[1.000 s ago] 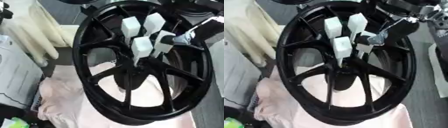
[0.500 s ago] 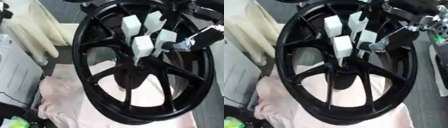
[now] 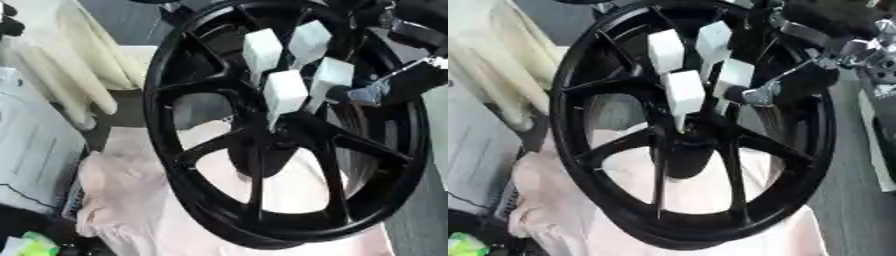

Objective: Pull the pin out of the wheel hub.

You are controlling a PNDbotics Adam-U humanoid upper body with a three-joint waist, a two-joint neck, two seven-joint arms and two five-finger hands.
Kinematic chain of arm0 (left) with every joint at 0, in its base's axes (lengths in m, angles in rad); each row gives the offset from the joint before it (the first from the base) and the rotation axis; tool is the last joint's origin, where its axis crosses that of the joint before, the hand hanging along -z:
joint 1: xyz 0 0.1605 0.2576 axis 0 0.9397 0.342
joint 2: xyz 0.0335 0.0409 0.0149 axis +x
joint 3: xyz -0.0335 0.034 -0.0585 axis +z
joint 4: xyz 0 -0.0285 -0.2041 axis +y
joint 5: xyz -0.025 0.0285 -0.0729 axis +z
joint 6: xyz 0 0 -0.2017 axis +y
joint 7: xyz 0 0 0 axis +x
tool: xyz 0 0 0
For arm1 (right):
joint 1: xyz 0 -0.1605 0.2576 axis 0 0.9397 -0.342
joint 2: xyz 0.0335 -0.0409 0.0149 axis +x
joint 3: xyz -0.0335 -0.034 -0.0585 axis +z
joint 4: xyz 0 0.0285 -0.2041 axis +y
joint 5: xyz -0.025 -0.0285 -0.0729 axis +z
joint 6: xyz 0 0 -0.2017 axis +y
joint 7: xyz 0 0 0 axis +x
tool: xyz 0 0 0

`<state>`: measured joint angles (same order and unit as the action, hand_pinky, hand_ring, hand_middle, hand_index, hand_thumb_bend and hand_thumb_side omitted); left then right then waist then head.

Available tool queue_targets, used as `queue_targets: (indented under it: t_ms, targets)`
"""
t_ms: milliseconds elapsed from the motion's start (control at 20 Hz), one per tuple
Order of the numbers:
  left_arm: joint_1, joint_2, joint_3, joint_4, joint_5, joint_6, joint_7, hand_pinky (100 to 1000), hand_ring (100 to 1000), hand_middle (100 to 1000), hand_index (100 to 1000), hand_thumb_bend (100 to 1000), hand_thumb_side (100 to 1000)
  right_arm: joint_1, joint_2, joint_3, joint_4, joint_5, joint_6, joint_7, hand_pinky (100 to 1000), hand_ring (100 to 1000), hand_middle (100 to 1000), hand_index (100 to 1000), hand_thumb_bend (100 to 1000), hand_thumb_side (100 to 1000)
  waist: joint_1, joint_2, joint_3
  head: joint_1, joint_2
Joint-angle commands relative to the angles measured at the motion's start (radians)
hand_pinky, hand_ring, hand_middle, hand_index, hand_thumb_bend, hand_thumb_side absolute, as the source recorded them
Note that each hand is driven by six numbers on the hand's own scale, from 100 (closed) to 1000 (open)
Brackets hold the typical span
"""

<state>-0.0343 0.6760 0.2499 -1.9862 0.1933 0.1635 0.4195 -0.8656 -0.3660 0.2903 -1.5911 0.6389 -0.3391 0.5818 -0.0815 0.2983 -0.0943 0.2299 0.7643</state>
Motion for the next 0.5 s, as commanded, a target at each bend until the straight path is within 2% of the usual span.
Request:
queue_targets:
  t_ms: [50,500]
  targets:
    - [-0.008,0.013,0.009,-0.014,-0.002,-0.001,-0.005,593,495,483,706,258,693,-0.011,-0.026,-0.014,-0.021,0.01,0.006,-0.007,635,513,488,666,474,502,0.009,-0.012,0.002,-0.005,0.006]
    - [-0.011,0.012,0.009,-0.014,-0.002,-0.002,-0.008,595,495,484,704,254,694,0.0,-0.021,-0.014,-0.014,0.018,0.014,-0.003,626,507,481,662,472,495,0.009,-0.008,0.008,-0.012,0.006]
